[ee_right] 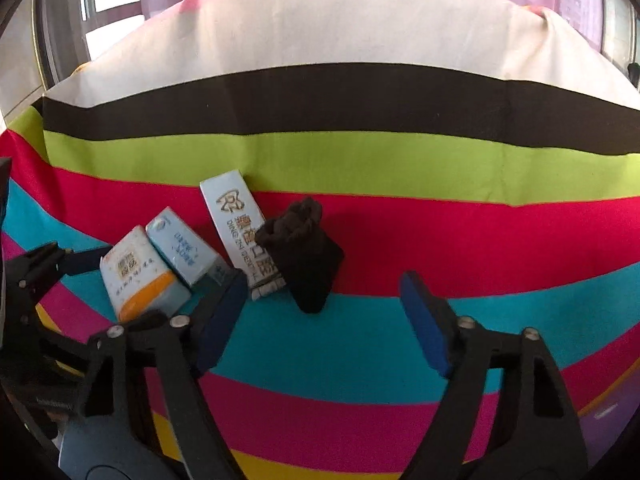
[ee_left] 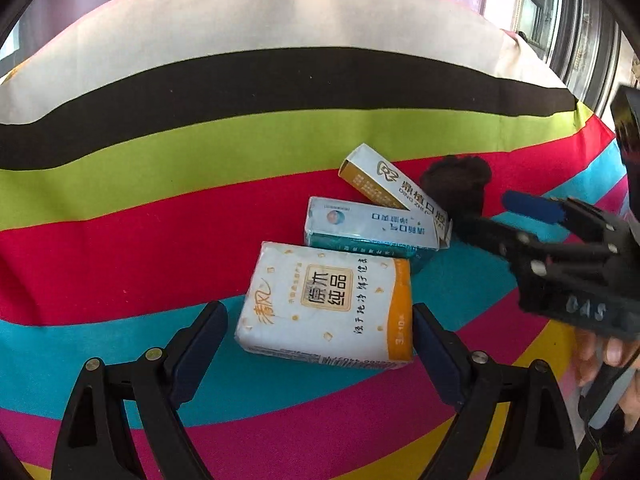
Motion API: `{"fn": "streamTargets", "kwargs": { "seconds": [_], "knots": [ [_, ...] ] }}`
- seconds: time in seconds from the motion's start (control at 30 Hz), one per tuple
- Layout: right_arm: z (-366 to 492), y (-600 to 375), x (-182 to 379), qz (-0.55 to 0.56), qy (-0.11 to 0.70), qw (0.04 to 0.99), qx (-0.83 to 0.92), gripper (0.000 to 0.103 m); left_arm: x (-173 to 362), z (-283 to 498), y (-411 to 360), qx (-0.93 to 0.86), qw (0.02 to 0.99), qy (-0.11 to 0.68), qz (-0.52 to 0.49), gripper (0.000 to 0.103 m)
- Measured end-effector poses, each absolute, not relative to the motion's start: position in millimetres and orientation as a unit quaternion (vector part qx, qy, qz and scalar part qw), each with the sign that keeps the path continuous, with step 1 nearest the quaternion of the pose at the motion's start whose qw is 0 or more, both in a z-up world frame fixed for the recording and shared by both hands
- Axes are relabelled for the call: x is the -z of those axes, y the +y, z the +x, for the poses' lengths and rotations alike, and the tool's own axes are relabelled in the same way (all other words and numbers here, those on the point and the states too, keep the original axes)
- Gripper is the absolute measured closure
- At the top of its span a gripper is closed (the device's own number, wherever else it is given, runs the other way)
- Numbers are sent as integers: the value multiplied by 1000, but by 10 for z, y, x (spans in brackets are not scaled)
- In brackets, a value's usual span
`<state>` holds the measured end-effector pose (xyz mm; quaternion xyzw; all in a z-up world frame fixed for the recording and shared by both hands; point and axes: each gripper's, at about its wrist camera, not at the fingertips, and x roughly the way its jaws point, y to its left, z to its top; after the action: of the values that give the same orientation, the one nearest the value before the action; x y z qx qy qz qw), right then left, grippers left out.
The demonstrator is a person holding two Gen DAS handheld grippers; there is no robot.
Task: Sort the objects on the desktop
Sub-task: 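Grasp the white tissue pack with the left gripper while the right grasps the second brown sock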
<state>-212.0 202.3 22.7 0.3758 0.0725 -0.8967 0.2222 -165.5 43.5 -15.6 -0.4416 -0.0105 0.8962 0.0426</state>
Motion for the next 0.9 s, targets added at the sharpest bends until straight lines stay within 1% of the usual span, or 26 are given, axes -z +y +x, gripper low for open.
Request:
{"fn": "streamTargets", "kwargs": {
  "seconds": [0.03, 0.13, 0.23, 0.33, 0.43, 0.53, 0.6, 0.67, 0.7, 0.77, 0.8, 0.83, 0.87, 0.9],
  "knots": [
    [-2136, 2021, -235, 373, 73, 220, 898, 27, 168, -1657, 440, -895, 44, -9, -444, 12],
    [-2217, 1991, -228, 377, 77, 218, 897, 33, 186, -1652, 455, -894, 40, -3, -446, 12],
    [-2268, 1951, -206, 385, 81, 226, 891, 35, 200, -1647, 470, -893, 38, 4, -448, 12],
    [-2298, 1928, -205, 386, 83, 229, 890, 36, 217, -1646, 481, -891, 43, 7, -452, 6],
    [-2324, 1923, -204, 388, 78, 235, 888, 43, 234, -1643, 507, -889, 44, 19, -455, 4],
    [-2320, 1938, -223, 388, 79, 237, 887, 44, 239, -1637, 472, -889, 37, 15, -457, 1],
    [-2317, 1931, -230, 387, 80, 241, 886, 50, 238, -1625, 467, -889, 38, 16, -457, 1],
    [-2339, 1941, -243, 385, 83, 246, 886, 61, 230, -1606, 453, -890, 35, 15, -454, 5],
    [-2337, 1938, -248, 384, 85, 247, 886, 62, 223, -1595, 442, -891, 32, 14, -452, 6],
    [-2342, 1947, -255, 383, 84, 249, 885, 72, 209, -1574, 419, -893, 27, 11, -448, 15],
    [-2353, 1961, -257, 385, 81, 248, 885, 74, 200, -1561, 409, -894, 26, 9, -446, 18],
    [-2361, 1973, -259, 386, 79, 249, 885, 78, 190, -1546, 402, -896, 25, 9, -444, 25],
    [-2361, 1949, -254, 386, 78, 249, 885, 81, 183, -1535, 401, -897, 24, 10, -442, 27],
    [-2341, 1953, -261, 385, 78, 248, 885, 81, 180, -1527, 401, -897, 24, 11, -442, 27]
  ]
}}
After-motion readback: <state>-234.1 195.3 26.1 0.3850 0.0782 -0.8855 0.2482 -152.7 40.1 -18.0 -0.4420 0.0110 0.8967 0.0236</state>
